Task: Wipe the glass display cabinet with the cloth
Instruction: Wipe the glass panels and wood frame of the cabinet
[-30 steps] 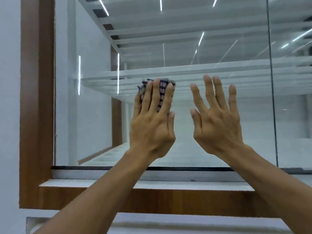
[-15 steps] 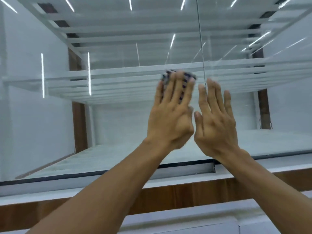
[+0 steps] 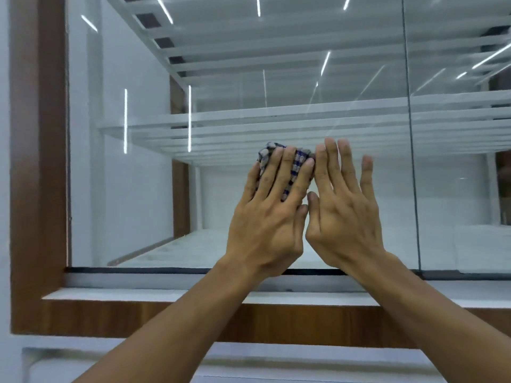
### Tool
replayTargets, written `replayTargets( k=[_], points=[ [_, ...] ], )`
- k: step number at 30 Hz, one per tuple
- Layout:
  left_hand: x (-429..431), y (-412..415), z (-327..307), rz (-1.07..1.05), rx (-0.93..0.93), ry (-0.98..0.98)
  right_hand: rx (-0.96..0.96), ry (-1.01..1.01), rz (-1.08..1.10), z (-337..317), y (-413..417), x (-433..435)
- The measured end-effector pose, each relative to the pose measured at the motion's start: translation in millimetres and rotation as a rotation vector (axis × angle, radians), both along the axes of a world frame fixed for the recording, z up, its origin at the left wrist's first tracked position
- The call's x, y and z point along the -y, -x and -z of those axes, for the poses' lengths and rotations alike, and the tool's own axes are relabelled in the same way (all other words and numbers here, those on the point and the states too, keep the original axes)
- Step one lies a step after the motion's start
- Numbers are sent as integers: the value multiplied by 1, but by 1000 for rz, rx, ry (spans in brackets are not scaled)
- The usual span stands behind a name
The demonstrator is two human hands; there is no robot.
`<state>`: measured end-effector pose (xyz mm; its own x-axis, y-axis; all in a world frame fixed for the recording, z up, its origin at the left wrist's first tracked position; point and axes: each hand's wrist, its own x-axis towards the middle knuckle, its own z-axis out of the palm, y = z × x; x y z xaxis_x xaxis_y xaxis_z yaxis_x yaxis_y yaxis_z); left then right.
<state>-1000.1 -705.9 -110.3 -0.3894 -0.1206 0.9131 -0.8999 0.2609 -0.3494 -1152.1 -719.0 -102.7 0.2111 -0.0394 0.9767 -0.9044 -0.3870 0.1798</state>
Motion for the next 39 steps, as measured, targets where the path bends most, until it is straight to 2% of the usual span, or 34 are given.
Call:
replayTargets(
  k=[16,23,29,30,34,35,39],
  points=[
    [-13,-193,2,-36,-311,49,-232,6,-34,-16,-199,-11],
    [-18,-247,4,-62,-372,43,-294,-17,11,-15,-245,-12],
    [-18,-230,17,-45,-553,19,-273,50,-35,-7,-207,-7],
    [-18,-218,18,-45,-518,12,-258,49,-35,-7,-191,-6],
    [-14,-160,4,-53,-17,12,-245,59,-55,-3,-121,-4],
    [-12,-142,-4,-56,27,28,-228,55,-33,-2,-104,-5],
    [-7,-59,-19,-12,-206,4,-88,20,110,-2,-35,-5]
  ],
)
